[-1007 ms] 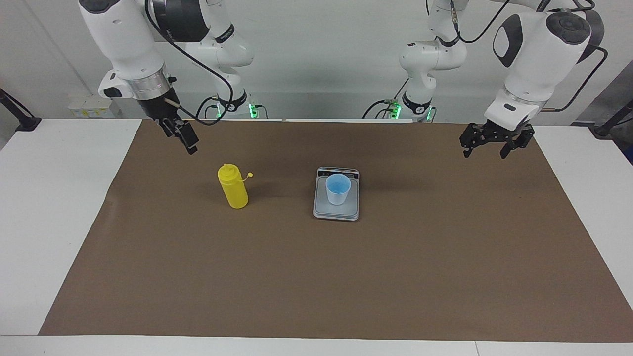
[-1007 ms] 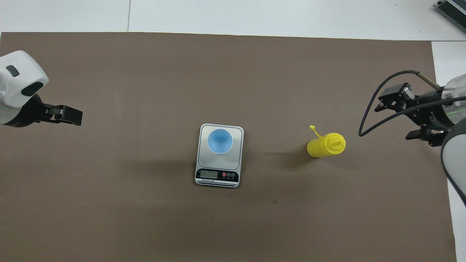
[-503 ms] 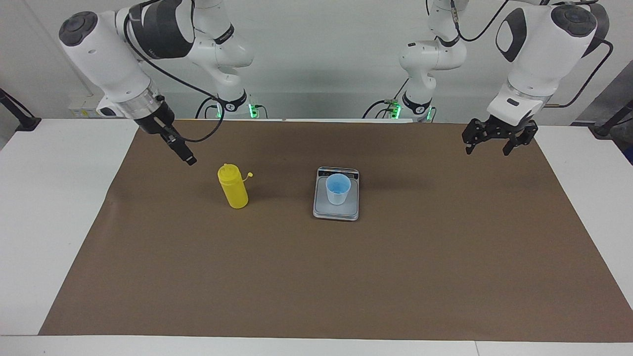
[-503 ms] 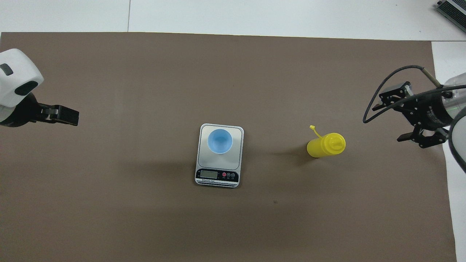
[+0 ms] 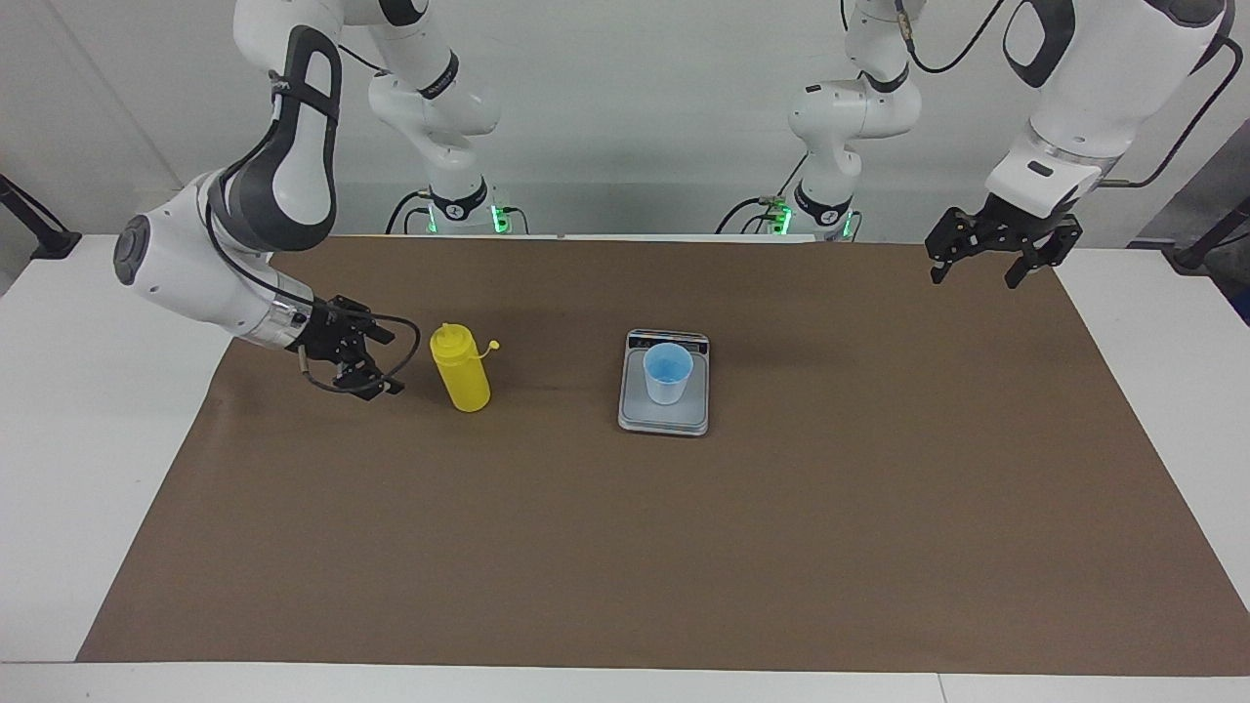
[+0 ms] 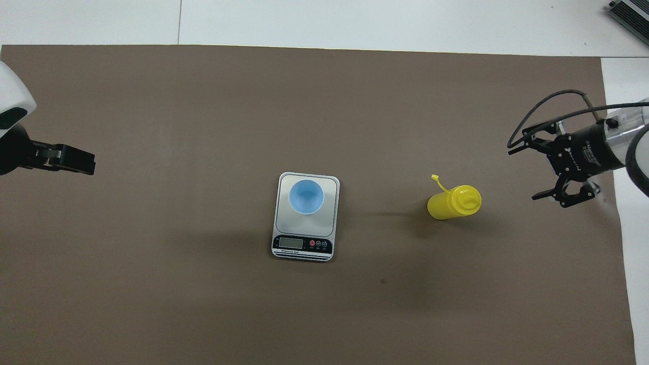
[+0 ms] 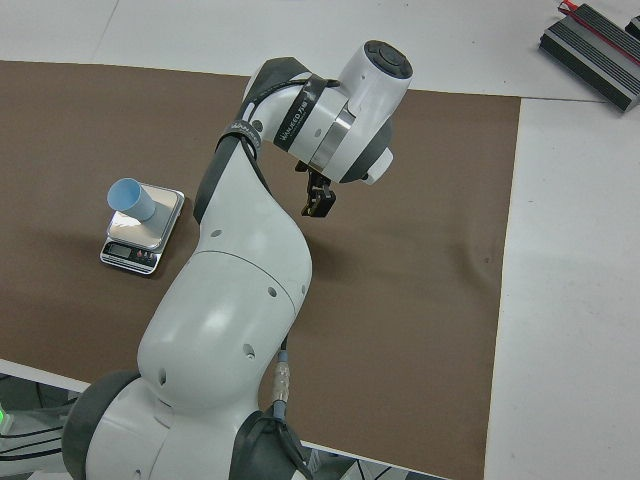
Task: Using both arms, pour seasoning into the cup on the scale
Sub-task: 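Open the right gripper and reach it to the yellow bottle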
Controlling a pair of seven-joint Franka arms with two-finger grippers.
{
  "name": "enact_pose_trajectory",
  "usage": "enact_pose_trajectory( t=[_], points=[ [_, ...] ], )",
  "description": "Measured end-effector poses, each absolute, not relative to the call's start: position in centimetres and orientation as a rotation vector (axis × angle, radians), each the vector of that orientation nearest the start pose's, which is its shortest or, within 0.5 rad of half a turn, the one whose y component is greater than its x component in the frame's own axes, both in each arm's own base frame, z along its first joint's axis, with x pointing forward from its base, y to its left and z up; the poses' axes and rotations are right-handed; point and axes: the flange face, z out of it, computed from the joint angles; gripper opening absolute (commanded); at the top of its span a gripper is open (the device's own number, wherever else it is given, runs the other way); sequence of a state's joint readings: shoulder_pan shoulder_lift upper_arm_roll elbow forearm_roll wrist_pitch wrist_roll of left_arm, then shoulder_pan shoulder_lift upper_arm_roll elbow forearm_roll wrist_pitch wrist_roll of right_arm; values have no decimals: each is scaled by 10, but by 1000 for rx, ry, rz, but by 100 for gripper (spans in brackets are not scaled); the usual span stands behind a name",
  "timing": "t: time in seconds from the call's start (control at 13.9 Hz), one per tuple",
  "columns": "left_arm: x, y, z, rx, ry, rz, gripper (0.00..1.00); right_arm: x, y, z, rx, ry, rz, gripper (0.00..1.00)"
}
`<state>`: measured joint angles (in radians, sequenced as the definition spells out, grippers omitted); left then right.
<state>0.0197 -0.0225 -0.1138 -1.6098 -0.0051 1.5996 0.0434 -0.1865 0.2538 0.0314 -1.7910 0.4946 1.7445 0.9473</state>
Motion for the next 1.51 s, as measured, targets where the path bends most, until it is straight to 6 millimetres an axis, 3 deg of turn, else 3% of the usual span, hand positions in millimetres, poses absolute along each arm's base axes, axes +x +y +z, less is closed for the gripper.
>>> enact_pose_trajectory(
  t=[0.58,0.86,1.15,1.22,1.37,1.44,1.51],
  points=[
    [547,-52,615,-3136,225,7,100,580,-51,315,-1985,1614,830,100],
    [546,-52,612,-3136,224,17,100,566,-43,292,-1901,1595,864,100],
    [546,-49,613,-3137,216,14,100,565,-27,290,-1856,1574,885,100],
    [546,-48,613,-3138,211,14,100,565,-23,290,-1852,1570,888,78],
    [546,-44,613,-3139,198,13,100,564,-16,292,-1846,1553,909,19],
    [546,-42,613,-3140,195,13,100,563,-12,294,-1851,1542,918,0],
    [546,-42,613,-3140,194,13,100,563,-7,298,-1860,1531,917,0]
  ],
)
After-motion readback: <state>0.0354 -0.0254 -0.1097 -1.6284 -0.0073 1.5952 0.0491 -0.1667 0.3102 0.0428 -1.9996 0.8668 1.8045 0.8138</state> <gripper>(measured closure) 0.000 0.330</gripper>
